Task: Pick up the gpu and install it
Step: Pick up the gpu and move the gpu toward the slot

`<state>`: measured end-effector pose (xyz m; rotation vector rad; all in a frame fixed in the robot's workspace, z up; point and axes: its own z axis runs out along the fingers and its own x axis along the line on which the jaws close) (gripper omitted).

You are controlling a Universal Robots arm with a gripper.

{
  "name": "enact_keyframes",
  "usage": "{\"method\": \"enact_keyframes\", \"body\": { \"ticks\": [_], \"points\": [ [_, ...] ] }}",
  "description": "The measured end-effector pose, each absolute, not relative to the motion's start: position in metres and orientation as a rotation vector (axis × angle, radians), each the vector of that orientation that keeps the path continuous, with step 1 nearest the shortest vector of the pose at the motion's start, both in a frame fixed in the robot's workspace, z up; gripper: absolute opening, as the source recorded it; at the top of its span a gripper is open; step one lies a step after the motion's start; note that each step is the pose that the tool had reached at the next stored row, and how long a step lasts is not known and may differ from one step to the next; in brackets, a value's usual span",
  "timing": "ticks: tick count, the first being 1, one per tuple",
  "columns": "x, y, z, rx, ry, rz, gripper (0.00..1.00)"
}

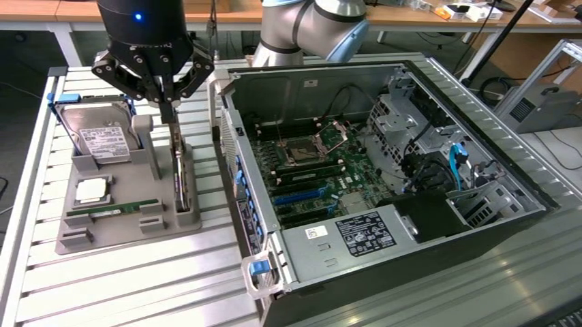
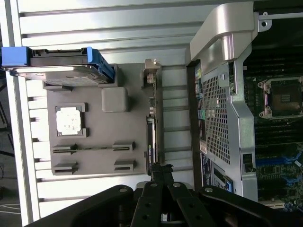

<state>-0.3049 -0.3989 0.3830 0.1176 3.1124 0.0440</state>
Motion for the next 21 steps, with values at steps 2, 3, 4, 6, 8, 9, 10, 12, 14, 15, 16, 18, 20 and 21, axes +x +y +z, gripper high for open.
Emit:
{"method": "enact_keyframes", "body": {
  "ticks": [2, 3, 4, 6, 8, 9, 10, 12, 14, 15, 16, 18, 20, 21],
  "points": [
    [-0.3049, -0.3989, 0.3830, 0.118, 3.112, 0.044, 0.17],
    [-0.3049, -0.3989, 0.3830, 0.118, 3.112, 0.044, 0.24],
    [-0.3049, -0.3989, 0.3830, 0.118, 3.112, 0.044, 0.30],
    [-0.3049, -0.3989, 0.3830, 0.118, 3.112, 0.044, 0.36],
    [-0.3049, -0.3989, 0.3830, 0.118, 3.112, 0.044, 0.48],
    [-0.3049, -0.3989, 0.3830, 0.118, 3.112, 0.044, 0.48],
    [-0.3049, -0.3989, 0.3830, 0.118, 3.112, 0.044, 0.48],
    [-0.3049, -0.3989, 0.3830, 0.118, 3.112, 0.044, 0.48],
    [-0.3049, -0.3989, 0.3825, 0.118, 3.112, 0.044, 0.48],
    [-0.3049, -0.3989, 0.3819, 0.118, 3.112, 0.044, 0.48],
    [-0.3049, -0.3989, 0.3810, 0.118, 3.112, 0.044, 0.48],
    [-0.3049, -0.3989, 0.3802, 0.118, 3.112, 0.044, 0.48],
    [-0.3049, -0.3989, 0.3796, 0.118, 3.112, 0.044, 0.48],
    [-0.3049, -0.3989, 0.3790, 0.118, 3.112, 0.044, 0.48]
  ]
}}
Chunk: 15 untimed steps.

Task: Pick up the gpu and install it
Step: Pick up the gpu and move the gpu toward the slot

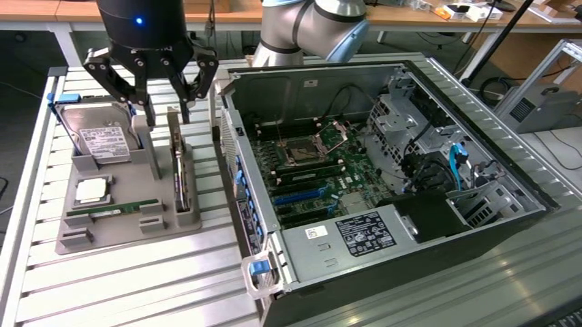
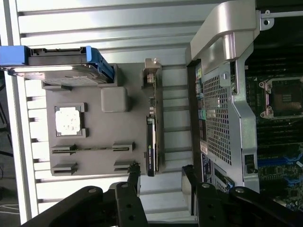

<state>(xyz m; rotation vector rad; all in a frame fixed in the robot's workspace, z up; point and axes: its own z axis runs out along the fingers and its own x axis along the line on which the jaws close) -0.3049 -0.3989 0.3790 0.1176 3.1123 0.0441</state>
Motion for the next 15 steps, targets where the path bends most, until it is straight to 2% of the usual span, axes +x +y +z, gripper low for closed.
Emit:
{"method": "enact_keyframes", "body": {
  "ticks": [15],
  "points": [
    [-0.3049, -0.3989, 0.3741, 0.118, 3.112, 0.044, 0.48]
  ]
}}
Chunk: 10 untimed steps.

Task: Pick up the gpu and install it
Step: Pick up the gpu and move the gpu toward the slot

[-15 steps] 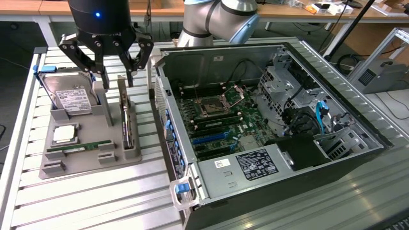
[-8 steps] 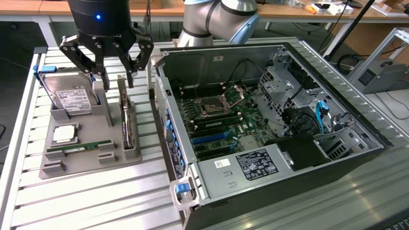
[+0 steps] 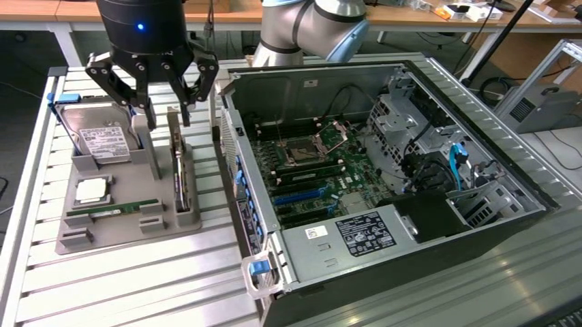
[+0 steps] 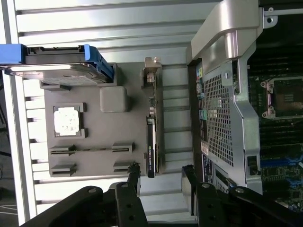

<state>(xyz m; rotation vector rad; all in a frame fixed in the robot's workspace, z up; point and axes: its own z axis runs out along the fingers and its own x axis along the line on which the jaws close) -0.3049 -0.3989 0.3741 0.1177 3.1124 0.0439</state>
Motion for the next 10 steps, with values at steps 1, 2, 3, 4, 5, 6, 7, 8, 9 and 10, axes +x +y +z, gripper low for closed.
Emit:
{"method": "enact_keyframes", "body": {
  "ticks": [1, 2, 3, 4, 5, 6, 7, 8, 9, 10],
  "points": [
    [-0.3049, -0.3989, 0.3738, 0.118, 3.112, 0.044, 0.48],
    [-0.3049, -0.3989, 0.3733, 0.118, 3.112, 0.044, 0.48],
    [-0.3049, -0.3989, 0.3727, 0.118, 3.112, 0.044, 0.48],
    [-0.3049, -0.3989, 0.3722, 0.118, 3.112, 0.044, 0.48],
    [-0.3049, -0.3989, 0.3720, 0.118, 3.112, 0.044, 0.48],
    [-0.3049, -0.3989, 0.3717, 0.118, 3.112, 0.044, 0.48],
    [-0.3049, -0.3989, 0.3714, 0.118, 3.112, 0.044, 0.48],
    [-0.3049, -0.3989, 0.3711, 0.118, 3.112, 0.044, 0.48],
    [-0.3049, -0.3989, 0.3709, 0.118, 3.112, 0.044, 0.48],
    [-0.3049, -0.3989, 0.3706, 0.118, 3.112, 0.044, 0.48]
  ]
}}
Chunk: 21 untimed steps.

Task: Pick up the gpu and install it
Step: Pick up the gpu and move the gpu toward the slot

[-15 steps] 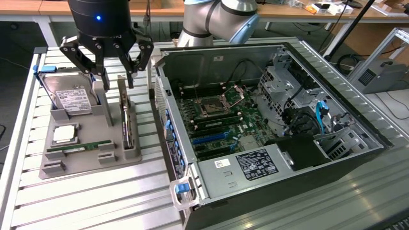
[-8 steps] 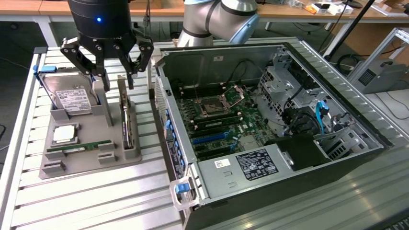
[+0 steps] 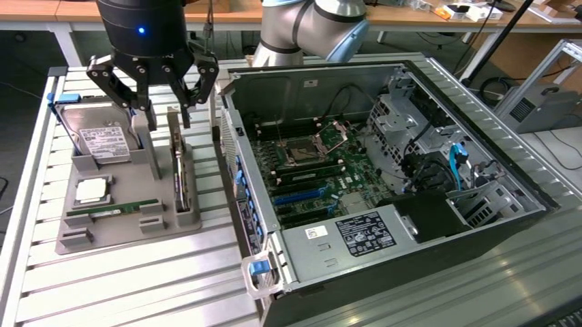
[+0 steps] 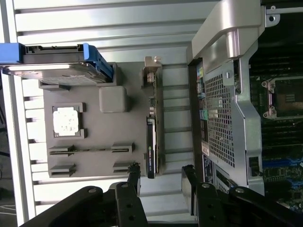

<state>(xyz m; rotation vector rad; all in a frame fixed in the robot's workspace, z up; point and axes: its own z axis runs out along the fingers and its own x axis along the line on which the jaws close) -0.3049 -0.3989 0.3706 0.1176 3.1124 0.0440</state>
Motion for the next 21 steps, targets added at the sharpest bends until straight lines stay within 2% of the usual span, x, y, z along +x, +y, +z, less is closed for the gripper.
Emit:
{"method": "enact_keyframes", "body": {
  "ticks": [21],
  "points": [
    [-0.3049, -0.3989, 0.3643, 0.118, 3.112, 0.044, 0.48]
  ]
}}
